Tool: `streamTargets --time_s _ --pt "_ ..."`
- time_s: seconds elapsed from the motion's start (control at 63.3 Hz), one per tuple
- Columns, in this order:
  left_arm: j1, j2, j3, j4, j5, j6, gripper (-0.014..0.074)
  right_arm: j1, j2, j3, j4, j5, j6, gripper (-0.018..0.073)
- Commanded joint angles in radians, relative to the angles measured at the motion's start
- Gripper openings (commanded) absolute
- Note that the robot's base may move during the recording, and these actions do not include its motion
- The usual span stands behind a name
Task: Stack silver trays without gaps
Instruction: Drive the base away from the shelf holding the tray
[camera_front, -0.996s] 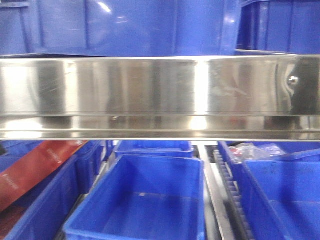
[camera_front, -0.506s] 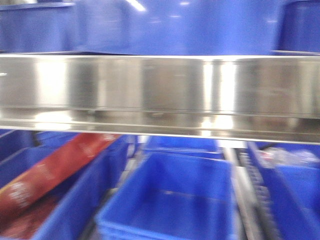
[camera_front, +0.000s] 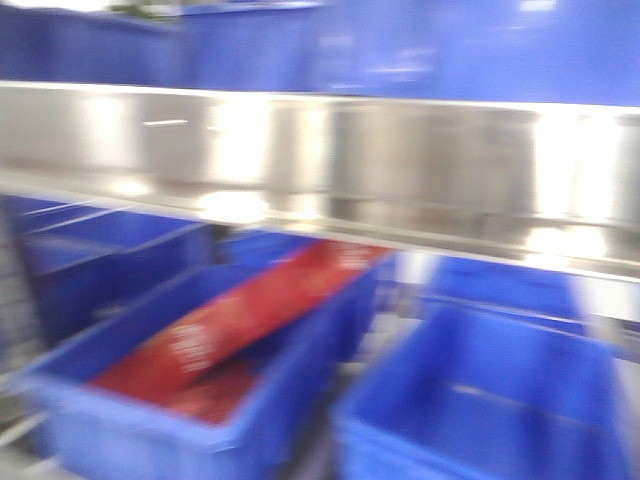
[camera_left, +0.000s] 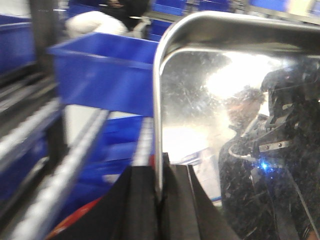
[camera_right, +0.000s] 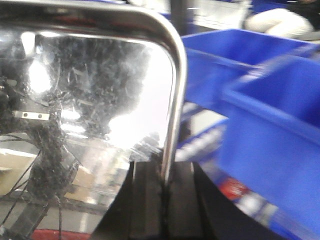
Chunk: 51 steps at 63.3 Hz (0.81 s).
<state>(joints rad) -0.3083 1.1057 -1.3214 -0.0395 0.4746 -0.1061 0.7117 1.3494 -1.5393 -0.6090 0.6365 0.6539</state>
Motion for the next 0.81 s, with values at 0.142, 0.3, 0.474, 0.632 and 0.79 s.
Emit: streamTargets --time_s 0.142,0.3,0.474,0.632,0.79 --pt "-0.003 -0.013 -0.008 0.003 -0.051 -0.004 -0.0016 -0.004 -0.013 -0.006 -0.038 -0.018 -0.014 -0.0081" --pt "-0.003 -0.013 -0.008 0.003 -0.051 -0.004 -0.0016 -0.004 -0.013 -0.006 -0.038 -0.018 -0.014 -0.0081" --pt "-0.003 -0.013 -0.008 0.003 -0.051 -0.004 -0.0016 -0.004 -0.013 -0.006 -0.038 -0.018 -0.014 -0.0081" --pt "-0.003 -0.013 -0.008 0.003 -0.051 -0.004 -0.0016 -0.004 -0.013 -0.006 -0.038 -0.018 -0.014 -0.0081" --pt "-0.003 -0.013 -0.008 0.003 -0.051 -0.004 -0.0016 -0.004 -0.013 -0.006 -0.038 -0.018 -0.014 -0.0081"
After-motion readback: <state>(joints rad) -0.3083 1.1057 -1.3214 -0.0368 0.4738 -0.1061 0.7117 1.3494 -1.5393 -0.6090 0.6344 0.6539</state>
